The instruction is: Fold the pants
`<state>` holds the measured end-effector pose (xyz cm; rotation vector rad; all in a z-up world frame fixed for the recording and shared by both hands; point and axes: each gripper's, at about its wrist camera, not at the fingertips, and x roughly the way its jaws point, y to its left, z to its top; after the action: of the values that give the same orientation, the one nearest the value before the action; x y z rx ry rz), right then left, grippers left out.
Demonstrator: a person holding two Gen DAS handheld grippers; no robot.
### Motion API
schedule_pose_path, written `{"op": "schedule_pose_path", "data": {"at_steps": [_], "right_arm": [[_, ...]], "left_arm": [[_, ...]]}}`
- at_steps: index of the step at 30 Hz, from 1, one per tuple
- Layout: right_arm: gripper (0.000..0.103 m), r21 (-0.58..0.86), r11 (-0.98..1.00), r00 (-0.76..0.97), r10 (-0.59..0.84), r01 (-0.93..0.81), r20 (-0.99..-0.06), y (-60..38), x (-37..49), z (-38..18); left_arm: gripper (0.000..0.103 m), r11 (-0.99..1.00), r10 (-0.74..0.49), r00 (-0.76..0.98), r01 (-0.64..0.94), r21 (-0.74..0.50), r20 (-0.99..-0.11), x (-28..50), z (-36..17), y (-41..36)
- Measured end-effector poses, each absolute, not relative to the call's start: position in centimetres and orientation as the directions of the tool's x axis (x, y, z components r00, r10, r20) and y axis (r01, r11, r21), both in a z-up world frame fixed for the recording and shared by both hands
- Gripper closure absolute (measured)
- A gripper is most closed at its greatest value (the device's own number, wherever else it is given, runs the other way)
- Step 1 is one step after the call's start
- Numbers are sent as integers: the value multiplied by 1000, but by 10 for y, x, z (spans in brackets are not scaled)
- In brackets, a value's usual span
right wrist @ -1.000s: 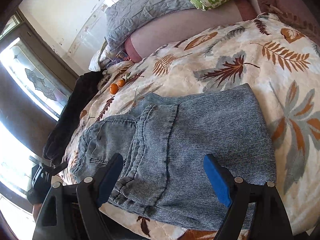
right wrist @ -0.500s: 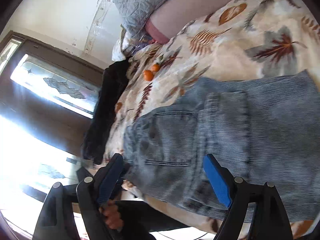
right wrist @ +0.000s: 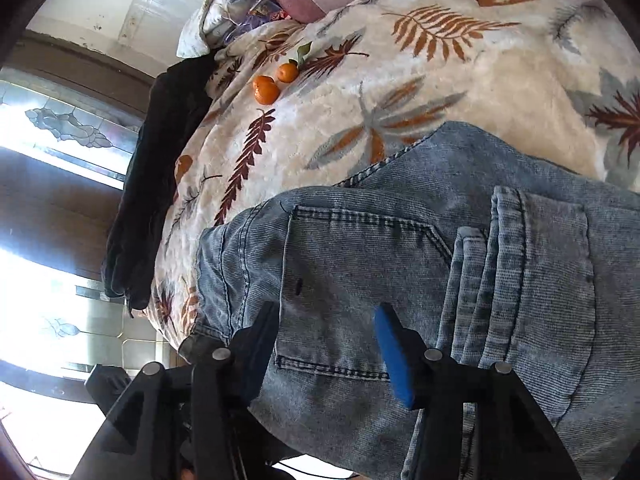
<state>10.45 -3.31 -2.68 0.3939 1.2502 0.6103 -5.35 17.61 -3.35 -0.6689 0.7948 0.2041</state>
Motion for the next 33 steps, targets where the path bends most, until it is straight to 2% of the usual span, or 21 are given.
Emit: {"op": "schedule_pose_path", "data": {"at_steps": [2, 7, 10, 13, 20, 23, 33], "right_arm": [[52, 544, 815, 160, 575, -199, -802, -20, 110, -51], [55, 554, 807, 172, 586, -204, -792, -16, 105, -37], [55, 545, 804, 195, 589, -237, -784, -10, 101, -27], [55, 499, 833, 169, 542, -241, -823, 0, 101, -48], [55, 478, 830, 215, 542, -287, -812, 5, 89, -16], [54, 448, 850, 180, 503, -276, -845, 14, 96, -42], [54, 444, 850, 194, 504, -283, -842, 12, 92, -33]], "left_arm": [[89, 783, -72, 693, -406, -471, -717, -53, -33, 176], [89, 789, -71, 693, -401, -465, -718, -54, -33, 176], [89, 789, -70, 692, -402, -464, -718, -54, -34, 175], [89, 795, -62, 691, -403, -454, -720, -54, -33, 173], [88, 806, -34, 685, -412, -425, -728, -53, -33, 170], [88, 815, -19, 683, -412, -407, -730, -52, -32, 167], [88, 823, -11, 680, -410, -393, -733, -53, -31, 167]]}}
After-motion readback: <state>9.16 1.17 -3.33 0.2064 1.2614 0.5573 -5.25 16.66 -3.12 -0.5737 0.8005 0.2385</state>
